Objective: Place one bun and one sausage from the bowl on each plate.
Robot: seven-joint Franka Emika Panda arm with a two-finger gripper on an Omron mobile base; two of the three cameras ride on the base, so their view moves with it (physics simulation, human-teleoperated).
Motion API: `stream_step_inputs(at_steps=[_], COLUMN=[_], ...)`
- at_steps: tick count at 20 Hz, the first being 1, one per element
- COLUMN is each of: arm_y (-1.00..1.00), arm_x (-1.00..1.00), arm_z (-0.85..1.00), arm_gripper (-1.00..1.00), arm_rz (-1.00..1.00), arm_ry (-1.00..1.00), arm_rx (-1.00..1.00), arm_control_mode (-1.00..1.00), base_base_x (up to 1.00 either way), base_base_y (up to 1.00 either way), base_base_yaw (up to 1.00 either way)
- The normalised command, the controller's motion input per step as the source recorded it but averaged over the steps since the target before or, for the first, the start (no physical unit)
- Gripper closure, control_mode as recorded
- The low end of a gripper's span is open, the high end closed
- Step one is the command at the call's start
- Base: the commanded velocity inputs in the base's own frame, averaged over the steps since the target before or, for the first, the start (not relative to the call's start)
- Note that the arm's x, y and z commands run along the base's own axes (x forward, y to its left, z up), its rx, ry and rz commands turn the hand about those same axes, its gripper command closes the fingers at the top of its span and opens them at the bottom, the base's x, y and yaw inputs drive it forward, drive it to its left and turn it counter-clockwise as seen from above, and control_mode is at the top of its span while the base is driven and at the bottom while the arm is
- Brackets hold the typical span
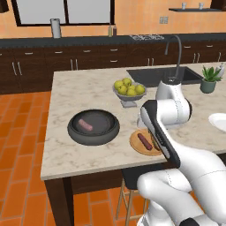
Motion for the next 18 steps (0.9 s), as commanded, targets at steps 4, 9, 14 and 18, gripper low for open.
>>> stream_step_inputs(at_steps=[4,9,14,18], arm_y=[-0.04,0.0,0.0,0.0], arm_x=[0.0,0.0,0.0,0.0], arm_z=[0.0,0.0,0.0,0.0], arm_gripper=[1.0,1.0,1.0,1.0], arm_rz=[0.0,0.0,0.0,0.0], arm_ry=[-0.01,0.0,0.0,0.0], arm_rx=[0.0,0.0,0.0,0.0], arm_control_mode=[1.0,1.0,1.0,1.0], base_base_x=[0.0,0.0,0.0,0.0], base_base_y=[-0.18,-0.99,-1.0,-0.91], base_base_yaw=[0.0,0.0,0.0,-0.05])
